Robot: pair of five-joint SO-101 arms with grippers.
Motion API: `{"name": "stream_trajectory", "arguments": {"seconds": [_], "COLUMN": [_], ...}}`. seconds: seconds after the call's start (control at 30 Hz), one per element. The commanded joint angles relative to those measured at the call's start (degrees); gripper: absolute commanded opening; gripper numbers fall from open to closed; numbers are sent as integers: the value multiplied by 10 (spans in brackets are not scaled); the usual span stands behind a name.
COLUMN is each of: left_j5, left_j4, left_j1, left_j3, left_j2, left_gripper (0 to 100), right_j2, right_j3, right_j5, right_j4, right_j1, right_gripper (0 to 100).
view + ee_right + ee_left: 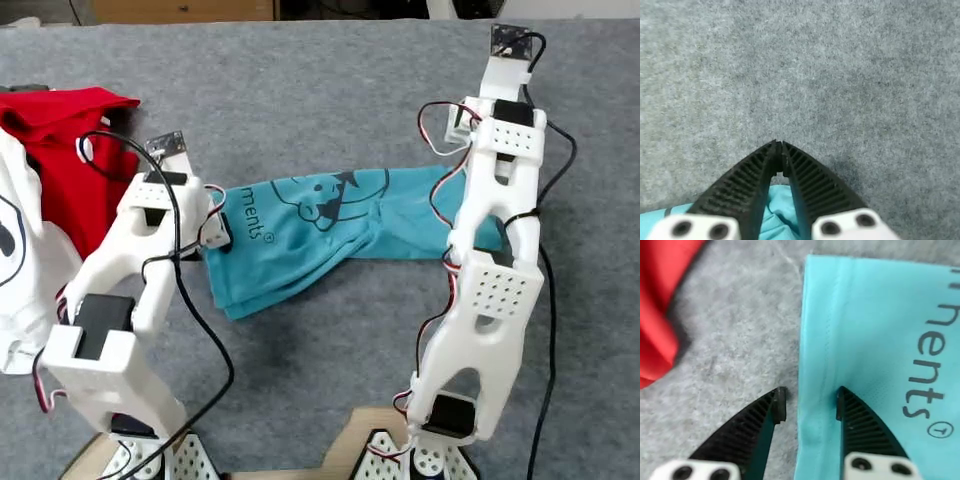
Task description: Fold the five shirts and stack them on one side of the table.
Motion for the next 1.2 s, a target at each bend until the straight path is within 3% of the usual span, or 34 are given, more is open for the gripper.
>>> {"name": "stream_trajectory", "arguments": {"seconds": [0.0, 0.13, 0.3, 0.5, 0.73, 0.9, 1.17], "left_j5": [4, 4, 1, -27, -84, -93, -76], "left_j4": [19, 47, 127, 144, 274, 354, 401], "left_j1": [-2, 8, 4, -93, -141, -86, 114], "left_j3": [-44, -103, -197, -285, -465, -597, -731], "left_j2": [27, 81, 157, 177, 157, 158, 159], "left_gripper": [109, 16, 19, 18, 18, 19, 19], "right_j2": [-5, -5, -5, -5, -5, -1, 0], "right_j3": [-13, -13, -13, -13, -14, -24, -20], "right_j5": [-4, -4, -4, -4, -8, -14, -55], "right_j4": [-11, -11, -11, -11, -28, -29, -51], "right_j1": [6, 7, 9, 14, 26, 48, 87], "right_gripper": [5, 5, 5, 5, 5, 5, 5]}}
